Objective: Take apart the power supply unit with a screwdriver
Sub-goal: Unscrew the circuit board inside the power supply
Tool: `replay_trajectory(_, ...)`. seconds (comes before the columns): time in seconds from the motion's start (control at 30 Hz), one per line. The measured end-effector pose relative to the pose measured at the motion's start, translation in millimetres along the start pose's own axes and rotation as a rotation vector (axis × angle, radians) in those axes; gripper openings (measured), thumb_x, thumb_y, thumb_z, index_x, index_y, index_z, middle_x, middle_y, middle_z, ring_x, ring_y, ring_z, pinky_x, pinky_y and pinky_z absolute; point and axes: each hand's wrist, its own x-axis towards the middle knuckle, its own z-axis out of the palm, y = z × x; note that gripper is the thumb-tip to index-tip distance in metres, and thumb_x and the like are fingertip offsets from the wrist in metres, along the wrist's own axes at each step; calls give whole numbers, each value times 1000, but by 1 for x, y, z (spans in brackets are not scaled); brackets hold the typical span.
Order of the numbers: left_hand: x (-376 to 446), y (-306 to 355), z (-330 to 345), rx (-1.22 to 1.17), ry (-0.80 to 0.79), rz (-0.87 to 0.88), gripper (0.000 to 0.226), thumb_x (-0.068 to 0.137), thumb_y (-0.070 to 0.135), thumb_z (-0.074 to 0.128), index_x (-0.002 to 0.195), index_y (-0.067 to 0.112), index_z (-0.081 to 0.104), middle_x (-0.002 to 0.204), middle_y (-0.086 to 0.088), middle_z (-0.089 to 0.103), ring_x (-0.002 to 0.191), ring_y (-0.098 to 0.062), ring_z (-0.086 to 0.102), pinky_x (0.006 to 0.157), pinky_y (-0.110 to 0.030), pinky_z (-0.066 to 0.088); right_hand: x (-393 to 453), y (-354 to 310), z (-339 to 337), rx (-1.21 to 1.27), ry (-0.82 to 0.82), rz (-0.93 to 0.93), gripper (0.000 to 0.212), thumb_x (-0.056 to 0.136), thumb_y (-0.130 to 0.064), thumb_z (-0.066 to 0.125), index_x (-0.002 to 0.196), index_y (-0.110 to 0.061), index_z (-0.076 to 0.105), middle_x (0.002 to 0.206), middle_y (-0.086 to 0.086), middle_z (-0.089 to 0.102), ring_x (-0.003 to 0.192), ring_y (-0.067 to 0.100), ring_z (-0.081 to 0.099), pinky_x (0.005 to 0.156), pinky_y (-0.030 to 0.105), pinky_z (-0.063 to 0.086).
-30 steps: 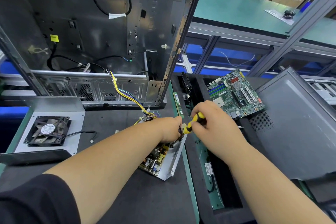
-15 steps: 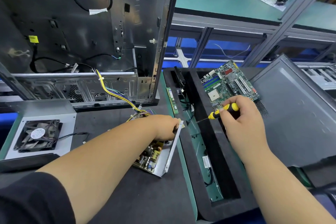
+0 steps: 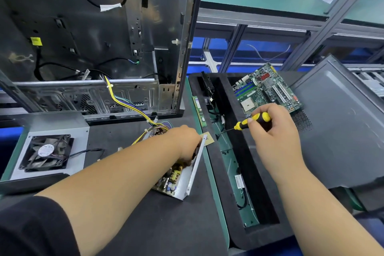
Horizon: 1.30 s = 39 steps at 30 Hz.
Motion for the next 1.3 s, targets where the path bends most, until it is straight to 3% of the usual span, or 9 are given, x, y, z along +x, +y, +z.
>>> replay_trajectory(0.13, -1, 1, 11, -1, 96, -16, 21, 86, 23, 64, 106, 16, 60, 97, -2, 35, 88, -22, 35, 66, -38, 43, 0, -2, 2, 28, -9, 8, 17, 86, -16, 65, 86, -31, 55, 92, -14, 52, 90, 1, 49, 69, 23, 36)
replay_trajectory(0.3, -2, 2, 8, -6, 80, 5, 18, 85, 21, 64, 100, 13, 60, 104, -7, 46, 96, -28, 50, 70, -38, 47, 0, -6, 3, 19, -13, -9, 19, 86, -16, 65, 85, -31, 54, 93, -20, 51, 91, 0, 49, 67, 23, 35)
replay_trajectory(0.43, -3, 2, 3, -11, 46, 14, 31, 81, 24, 72, 105, 9, 59, 106, -8, 50, 94, -29, 58, 77, -40, 52, 0, -8, 2, 16, -23, -21, 19, 86, -16, 65, 85, -32, 54, 94, -22, 51, 92, 0, 49, 68, 23, 35)
replay_trajectory(0.7, -7, 4, 4, 57, 51, 25, 29, 88, 12, 65, 113, 4, 54, 111, -12, 51, 100, -30, 54, 71, -37, 43, -1, -18, 1, 66, -54, -59, 17, 88, -18, 66, 89, -32, 56, 89, -17, 52, 88, 0, 50, 70, 18, 35)
replay_trajectory(0.8, -7, -3, 6, 33, 61, -28, 29, 89, 9, 62, 117, 3, 54, 115, -14, 49, 104, -31, 51, 79, -38, 48, -3, -24, 2, 93, -65, -95, 15, 88, -18, 66, 91, -30, 57, 90, -14, 53, 87, 4, 52, 70, 20, 37)
replay_trajectory(0.93, -5, -18, 1, -26, 9, -76, 40, 85, 26, 70, 119, 10, 56, 112, -9, 47, 100, -28, 53, 79, -36, 46, -6, -34, 8, 127, -130, -117, 11, 87, -22, 63, 92, -31, 58, 93, -13, 55, 89, 9, 55, 70, 24, 40)
replay_trajectory(1.03, -5, -30, -11, 0, -15, -9, 53, 81, 47, 71, 120, 17, 52, 115, -7, 50, 103, -26, 49, 82, -38, 45, -8, -41, 16, 112, -197, -178, 12, 87, -19, 64, 92, -29, 58, 91, -14, 54, 90, 9, 54, 71, 21, 39)
replay_trajectory(1.17, -11, -54, -27, 123, 11, -45, 80, 78, 73, 58, 137, 21, 45, 132, -6, 53, 120, -30, 47, 95, -42, 42, -13, -48, 27, 75, -224, -233, 10, 87, -21, 62, 93, -27, 57, 90, -13, 51, 91, 8, 53, 71, 14, 39)
replay_trajectory(1.3, -22, -66, -26, 91, -198, -188, 85, 85, 81, 28, 137, 16, 50, 135, -8, 55, 121, -30, 53, 86, -41, 41, -16, -49, 36, 73, -218, -196, 15, 89, -17, 65, 92, -28, 57, 91, -12, 52, 88, 8, 52, 71, 17, 40)
